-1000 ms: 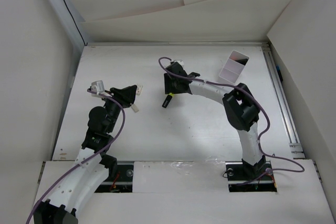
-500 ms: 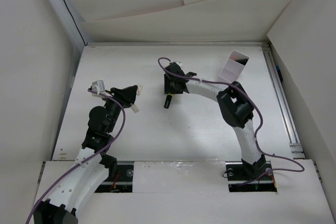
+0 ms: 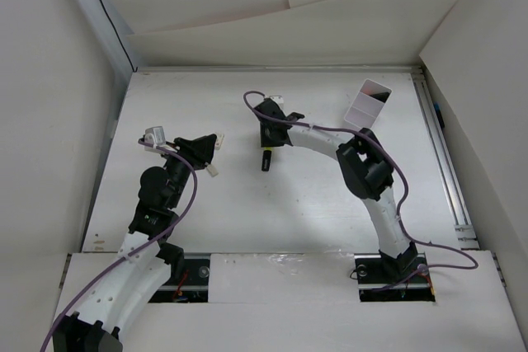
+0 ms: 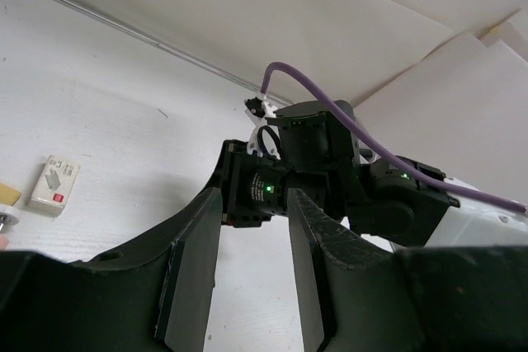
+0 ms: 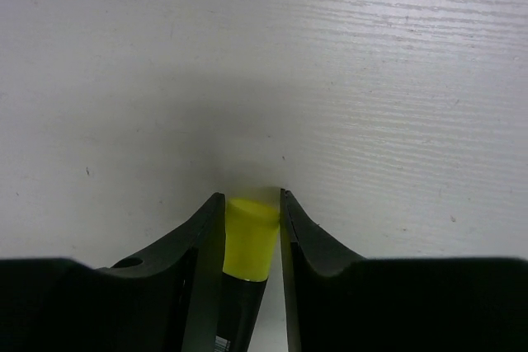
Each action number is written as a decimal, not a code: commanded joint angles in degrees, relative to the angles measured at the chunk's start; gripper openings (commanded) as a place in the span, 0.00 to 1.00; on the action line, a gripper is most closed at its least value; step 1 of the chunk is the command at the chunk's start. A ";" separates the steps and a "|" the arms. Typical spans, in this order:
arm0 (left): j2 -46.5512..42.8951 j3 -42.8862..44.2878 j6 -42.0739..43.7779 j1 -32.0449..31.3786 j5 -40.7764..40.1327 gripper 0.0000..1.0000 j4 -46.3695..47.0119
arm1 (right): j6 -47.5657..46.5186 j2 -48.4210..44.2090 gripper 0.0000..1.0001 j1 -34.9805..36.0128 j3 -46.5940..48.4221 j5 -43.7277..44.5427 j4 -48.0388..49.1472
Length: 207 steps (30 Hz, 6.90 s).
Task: Sort the stationery into containers
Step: Pick up the pen from the center of the board, then place the pen in the storage box, then pick up the stationery from the center of the board.
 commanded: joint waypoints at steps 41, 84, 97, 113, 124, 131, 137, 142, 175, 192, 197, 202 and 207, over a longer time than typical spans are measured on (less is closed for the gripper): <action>1.51 0.80 -0.19 0.11 1.35 0.34 4.12 | -3.19 -21.77 0.09 -32.96 -1.32 10.13 11.02; 5.11 0.80 -0.19 0.11 2.23 0.34 5.18 | -28.59 -9.64 0.09 -31.74 -8.60 39.23 47.76; 4.58 0.80 -0.19 0.11 2.23 0.34 5.18 | -25.61 -16.74 0.58 -28.22 -13.44 39.76 48.03; 10.11 2.99 -0.72 0.11 -6.99 0.16 0.26 | -3.72 -32.48 0.00 -14.19 -22.48 8.30 27.46; 22.42 7.57 -1.24 0.11 -12.09 0.17 -12.22 | -1.26 -39.08 0.11 1.39 -33.38 -0.84 20.60; 28.74 11.17 0.43 0.11 -12.09 0.40 -20.82 | 1.64 -44.61 0.47 2.19 -38.65 0.55 15.94; 33.57 11.18 0.43 -0.67 -12.87 0.41 -21.37 | 1.03 -51.29 0.77 2.19 -39.80 0.48 11.72; 38.24 12.31 -1.24 -2.18 -15.26 0.41 -21.89 | 1.03 -57.36 0.82 2.19 -46.20 -1.46 17.42; 52.12 16.89 -1.15 -2.18 -18.25 0.16 -20.84 | 1.56 -56.83 0.73 1.66 -48.77 -5.94 21.57; 55.02 35.42 0.07 -22.91 -14.30 0.00 -19.35 | 4.28 -80.02 0.73 -3.61 -54.04 4.77 19.47; 66.79 50.88 2.54 -28.10 -10.87 0.00 -17.06 | 4.81 -87.68 0.73 -5.29 -51.24 6.62 16.83; 77.60 62.57 2.37 -28.10 -3.05 0.00 -12.67 | 4.81 -88.83 0.73 -6.43 -45.44 8.03 13.74; 86.91 73.38 -0.36 -28.10 4.15 0.00 -8.89 | 4.81 -88.83 0.73 -7.04 -44.11 7.51 12.95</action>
